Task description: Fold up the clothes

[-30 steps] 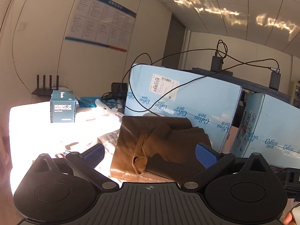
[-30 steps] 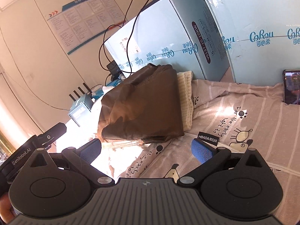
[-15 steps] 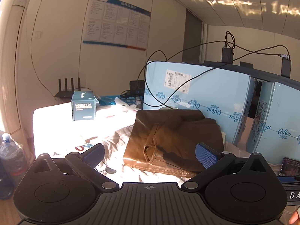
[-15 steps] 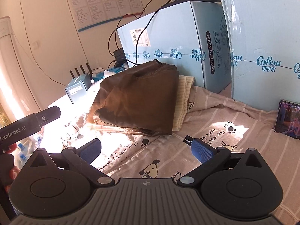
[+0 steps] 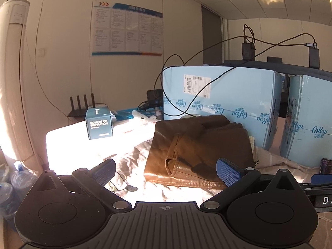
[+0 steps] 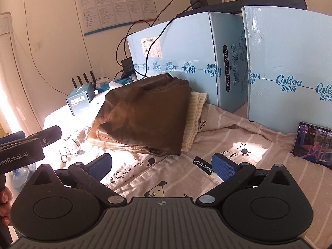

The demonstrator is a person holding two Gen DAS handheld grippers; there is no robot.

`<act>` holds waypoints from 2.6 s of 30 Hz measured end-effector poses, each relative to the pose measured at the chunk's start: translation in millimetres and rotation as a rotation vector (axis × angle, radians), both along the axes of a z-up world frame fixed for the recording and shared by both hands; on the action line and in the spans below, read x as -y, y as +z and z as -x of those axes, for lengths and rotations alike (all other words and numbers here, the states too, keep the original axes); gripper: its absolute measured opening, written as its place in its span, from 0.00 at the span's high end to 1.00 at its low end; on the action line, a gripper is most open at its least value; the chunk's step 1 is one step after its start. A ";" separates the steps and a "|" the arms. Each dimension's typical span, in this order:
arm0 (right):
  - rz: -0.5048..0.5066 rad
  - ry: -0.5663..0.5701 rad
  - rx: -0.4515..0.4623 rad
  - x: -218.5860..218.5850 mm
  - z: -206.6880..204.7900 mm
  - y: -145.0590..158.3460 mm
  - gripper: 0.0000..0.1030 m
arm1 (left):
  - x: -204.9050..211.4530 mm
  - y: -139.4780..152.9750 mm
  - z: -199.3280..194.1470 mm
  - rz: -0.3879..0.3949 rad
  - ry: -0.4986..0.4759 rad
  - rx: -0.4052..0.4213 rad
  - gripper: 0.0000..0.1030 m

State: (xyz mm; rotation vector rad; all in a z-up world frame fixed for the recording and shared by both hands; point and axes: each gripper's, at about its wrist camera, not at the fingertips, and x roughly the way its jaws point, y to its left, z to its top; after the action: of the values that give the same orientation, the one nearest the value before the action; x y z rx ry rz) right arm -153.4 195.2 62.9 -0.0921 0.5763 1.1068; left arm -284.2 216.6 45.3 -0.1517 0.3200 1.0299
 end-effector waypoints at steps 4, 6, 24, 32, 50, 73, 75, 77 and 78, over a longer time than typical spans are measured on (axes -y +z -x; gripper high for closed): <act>0.005 0.000 0.012 -0.6 1.2 -0.2 0.00 | 1.5 -0.6 -3.3 -0.002 -0.016 -0.003 0.00; 0.005 0.001 0.017 -0.7 2.0 -0.1 0.00 | 1.9 -1.3 -5.4 -0.001 -0.021 -0.007 0.00; 0.017 0.010 0.044 -3.7 5.3 -2.3 0.00 | 1.8 -5.4 -8.8 0.007 -0.037 -0.008 0.00; 0.019 0.014 0.048 -4.2 5.0 -3.0 0.00 | 1.6 -5.6 -8.8 0.008 -0.038 -0.005 0.00; 0.029 0.025 0.066 -5.8 7.3 -4.6 0.00 | 2.6 -5.0 -10.7 0.005 -0.054 -0.006 0.00; 0.037 0.014 0.072 -6.8 7.1 -5.1 0.00 | 0.9 -11.5 -13.0 0.020 -0.051 -0.015 0.00; 0.039 0.013 0.072 -7.1 6.8 -5.4 0.00 | 0.7 -12.0 -13.2 0.022 -0.051 -0.016 0.00; 0.041 0.012 0.073 -7.2 6.7 -5.6 0.00 | 0.4 -12.5 -13.5 0.023 -0.051 -0.017 0.00; 0.041 0.012 0.073 -7.3 6.5 -5.7 0.00 | 0.2 -12.7 -13.6 0.024 -0.050 -0.017 0.00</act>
State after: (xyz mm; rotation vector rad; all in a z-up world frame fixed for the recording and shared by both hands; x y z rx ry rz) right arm -159.9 202.5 57.2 -0.1711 0.5339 1.0990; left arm -270.6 216.4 32.6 -0.1558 0.3497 0.9783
